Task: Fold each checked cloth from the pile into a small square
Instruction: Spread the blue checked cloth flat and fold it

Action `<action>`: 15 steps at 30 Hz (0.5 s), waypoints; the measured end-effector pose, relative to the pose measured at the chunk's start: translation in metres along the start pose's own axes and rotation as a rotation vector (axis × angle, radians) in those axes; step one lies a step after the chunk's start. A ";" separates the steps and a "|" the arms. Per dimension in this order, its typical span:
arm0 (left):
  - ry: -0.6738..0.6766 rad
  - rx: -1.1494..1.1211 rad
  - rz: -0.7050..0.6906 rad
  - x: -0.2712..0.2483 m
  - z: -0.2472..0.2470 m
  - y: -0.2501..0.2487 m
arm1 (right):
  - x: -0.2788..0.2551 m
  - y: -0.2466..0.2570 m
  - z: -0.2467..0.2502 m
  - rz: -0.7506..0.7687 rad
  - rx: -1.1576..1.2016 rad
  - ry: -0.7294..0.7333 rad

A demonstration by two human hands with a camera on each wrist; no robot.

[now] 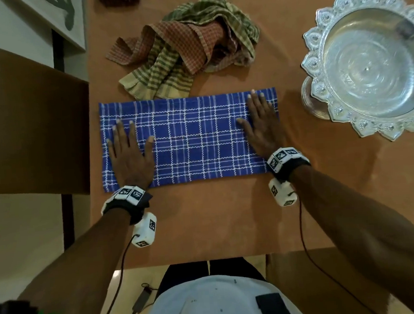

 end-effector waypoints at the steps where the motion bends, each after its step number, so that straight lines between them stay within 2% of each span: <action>1: 0.008 0.008 0.020 -0.001 0.001 -0.001 | -0.002 0.006 0.000 -0.047 0.002 -0.009; 2: 0.016 0.002 0.015 -0.003 0.000 -0.009 | -0.005 0.023 -0.003 -0.081 0.027 -0.031; 4: -0.015 -0.073 -0.103 -0.002 -0.004 -0.046 | -0.016 0.081 -0.019 -0.048 0.132 -0.076; 5: -0.015 -0.158 -0.153 -0.004 -0.007 -0.067 | -0.027 0.114 -0.033 0.008 0.182 -0.058; 7: 0.016 -0.334 -0.156 -0.005 -0.013 -0.088 | -0.051 0.159 -0.058 0.086 0.205 0.016; 8: 0.032 -0.349 -0.141 -0.007 -0.018 -0.088 | -0.060 0.161 -0.067 0.091 0.184 0.034; 11: 0.049 -0.141 -0.185 -0.013 -0.023 -0.062 | -0.067 0.128 -0.064 0.117 0.122 0.020; 15: 0.044 -0.054 -0.084 -0.019 -0.011 -0.008 | -0.072 0.053 -0.039 -0.075 0.112 -0.025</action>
Point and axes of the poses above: each hand's wrist, its own x-axis towards the middle knuckle, its own z-axis out of the back of the hand, y = z × x, the point moved 6 cm from there along x, towards the middle knuckle, and after that the axes turned 5 degrees about -z, right-handed, at the moved point
